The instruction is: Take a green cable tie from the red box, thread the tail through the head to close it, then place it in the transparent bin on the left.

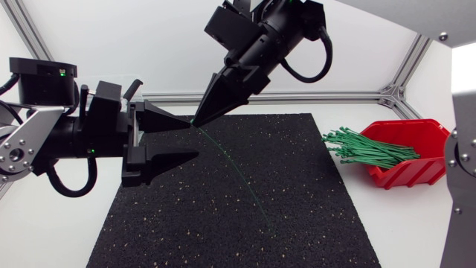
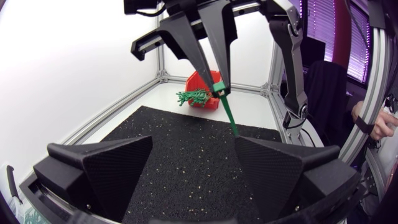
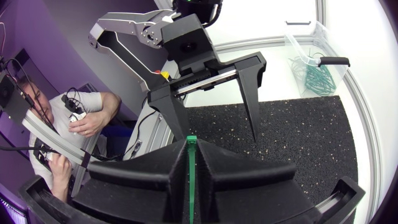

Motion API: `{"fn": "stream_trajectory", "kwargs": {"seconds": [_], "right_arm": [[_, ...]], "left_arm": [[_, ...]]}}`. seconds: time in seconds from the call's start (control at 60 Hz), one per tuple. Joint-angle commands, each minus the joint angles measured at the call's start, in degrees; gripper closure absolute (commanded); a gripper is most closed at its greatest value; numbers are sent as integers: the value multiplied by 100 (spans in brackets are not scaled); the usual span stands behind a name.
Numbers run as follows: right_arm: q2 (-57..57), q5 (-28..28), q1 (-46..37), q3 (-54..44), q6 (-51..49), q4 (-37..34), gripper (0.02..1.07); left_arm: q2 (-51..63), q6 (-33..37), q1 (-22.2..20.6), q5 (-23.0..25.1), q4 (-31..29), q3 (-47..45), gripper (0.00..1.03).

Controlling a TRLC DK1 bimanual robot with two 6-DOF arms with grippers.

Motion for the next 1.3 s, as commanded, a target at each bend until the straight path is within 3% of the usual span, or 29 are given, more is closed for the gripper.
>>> {"fn": "stream_trajectory", "kwargs": {"seconds": [0.0, 0.117, 0.25, 0.417, 0.7, 0.883, 1.283], "right_arm": [[213, -134, -82, 129, -306, -206, 101], [266, -301, -126, 165, -552, -417, 101], [318, -424, -135, 129, -719, -513, 101], [301, -626, -74, 59, -833, -584, 101], [11, -898, 32, -486, -1290, -733, 101], [-7, -933, 41, -565, -1352, -733, 101], [-33, -942, 32, -653, -1440, -742, 101]], "left_arm": [[241, 114, 4, 245, 204, 88, 11], [514, 122, 189, 1010, 371, 44, 11], [593, 131, 251, 1379, 556, -52, 11], [593, 26, 119, 1546, 951, -281, 11], [610, -1530, -110, 1546, 2832, -747, 11], [575, -1653, -206, 1546, 2885, -720, 12], [672, -1591, -198, 1757, 2920, -791, 44]]}}
